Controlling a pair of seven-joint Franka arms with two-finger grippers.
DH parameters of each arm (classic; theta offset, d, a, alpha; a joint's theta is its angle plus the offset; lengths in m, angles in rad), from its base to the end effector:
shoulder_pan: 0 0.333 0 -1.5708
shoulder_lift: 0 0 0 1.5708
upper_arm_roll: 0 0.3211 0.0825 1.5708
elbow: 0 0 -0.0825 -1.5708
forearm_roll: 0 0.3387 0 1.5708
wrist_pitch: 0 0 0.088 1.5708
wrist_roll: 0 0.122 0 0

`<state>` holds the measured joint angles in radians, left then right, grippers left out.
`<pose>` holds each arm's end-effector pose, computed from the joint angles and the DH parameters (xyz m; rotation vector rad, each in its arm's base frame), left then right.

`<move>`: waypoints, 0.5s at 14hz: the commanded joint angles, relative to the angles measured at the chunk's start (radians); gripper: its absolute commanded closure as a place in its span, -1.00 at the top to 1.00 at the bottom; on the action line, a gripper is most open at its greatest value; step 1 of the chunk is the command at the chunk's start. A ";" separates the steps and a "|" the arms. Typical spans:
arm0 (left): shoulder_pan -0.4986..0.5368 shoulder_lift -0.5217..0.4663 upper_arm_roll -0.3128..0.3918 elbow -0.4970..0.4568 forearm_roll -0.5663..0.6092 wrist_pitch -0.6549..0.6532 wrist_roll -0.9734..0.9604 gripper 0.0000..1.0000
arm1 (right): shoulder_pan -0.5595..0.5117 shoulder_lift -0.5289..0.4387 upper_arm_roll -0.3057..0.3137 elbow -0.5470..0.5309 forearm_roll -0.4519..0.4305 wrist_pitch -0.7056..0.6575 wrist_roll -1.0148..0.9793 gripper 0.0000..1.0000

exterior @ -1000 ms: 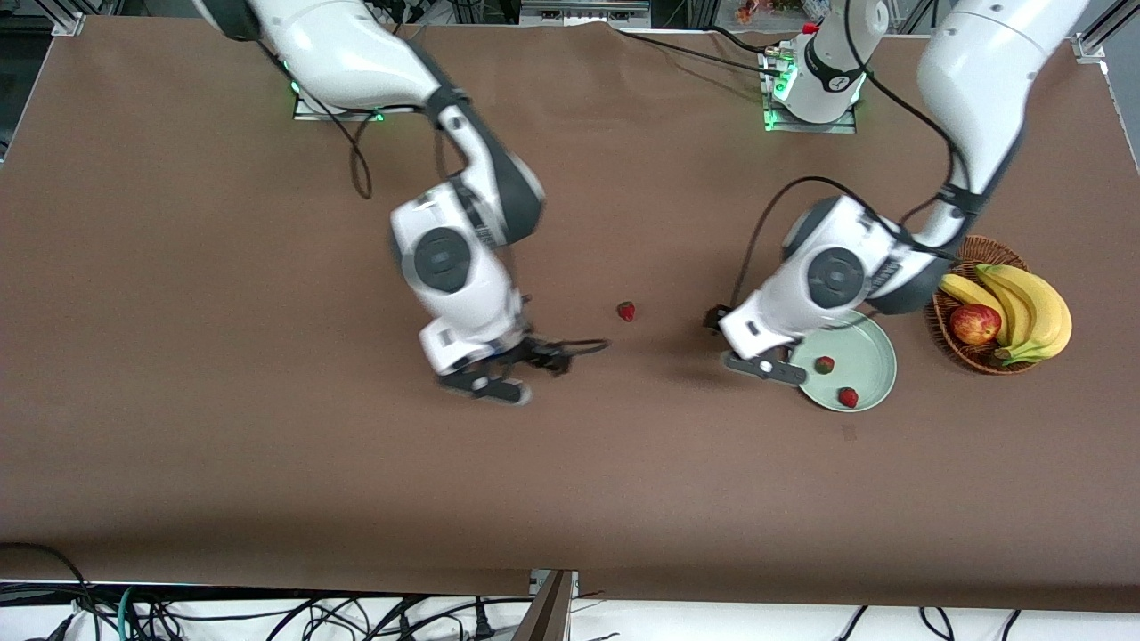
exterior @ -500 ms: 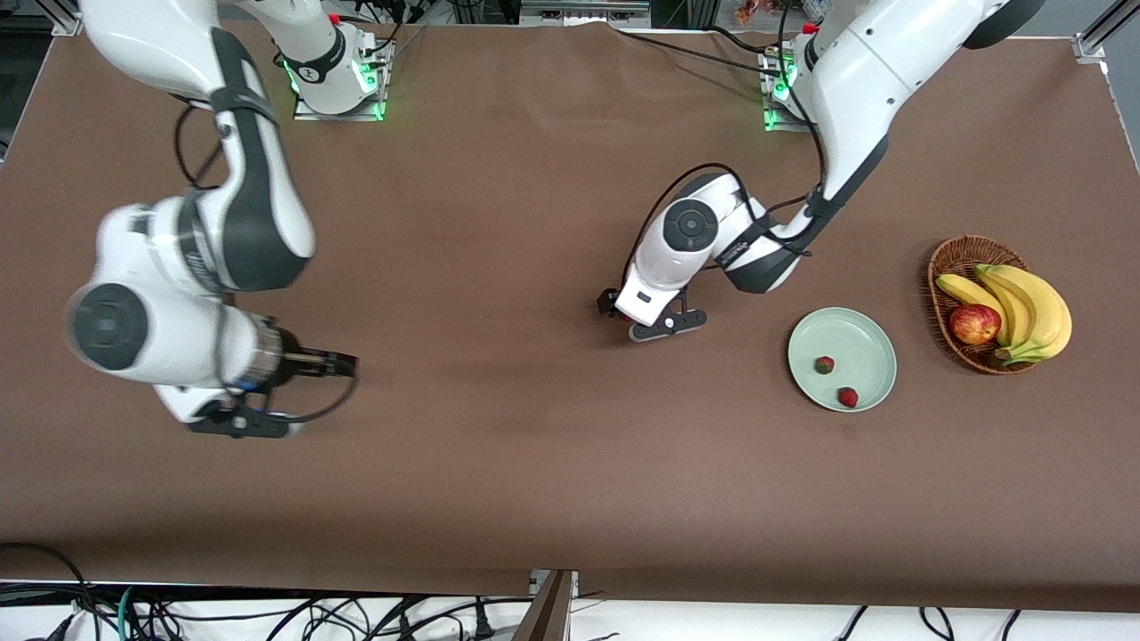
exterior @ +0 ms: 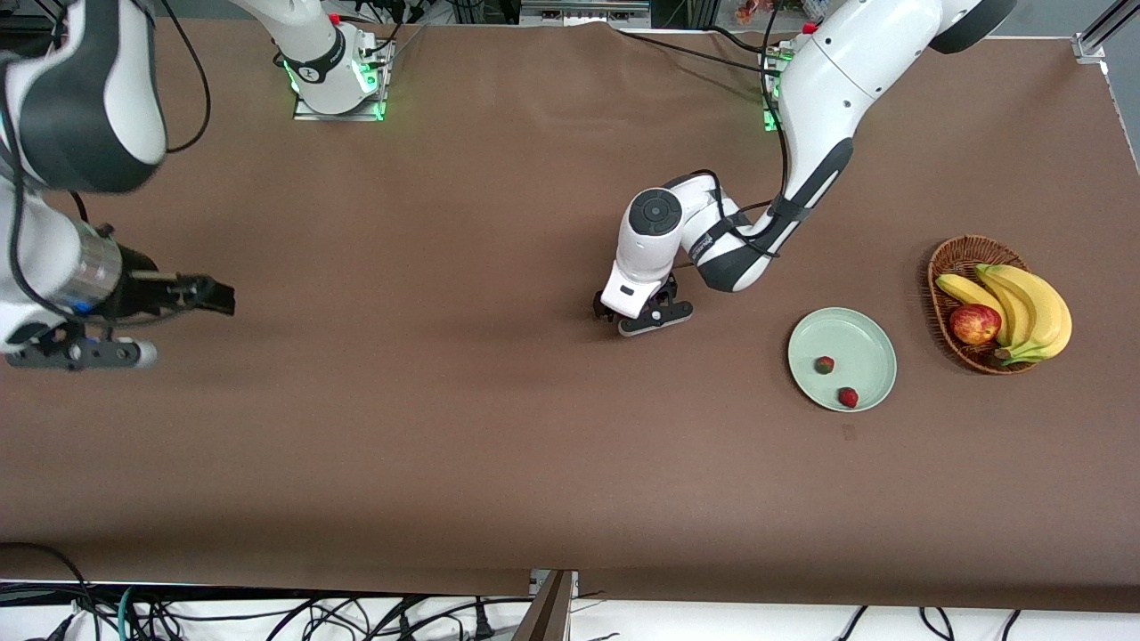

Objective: Collect all strawberries into plate
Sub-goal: 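Grasp the strawberry with the left gripper while the right gripper retracts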

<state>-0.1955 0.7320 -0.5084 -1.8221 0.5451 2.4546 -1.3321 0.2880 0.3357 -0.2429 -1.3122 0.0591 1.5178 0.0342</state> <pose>0.4925 -0.3783 0.1981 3.0773 0.4952 0.0499 0.5949 0.0584 0.5372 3.1103 0.0291 -0.1864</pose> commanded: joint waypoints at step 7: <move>0.005 0.004 0.005 0.013 0.023 0.003 -0.007 -1.00 | -0.188 -0.331 0.175 -0.300 -0.139 0.044 -0.019 1.00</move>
<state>-0.1934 0.7325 -0.5049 -1.8210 0.5451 2.4561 -1.3323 0.1347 0.0580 -0.0934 -1.5429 -0.0674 1.5435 0.0311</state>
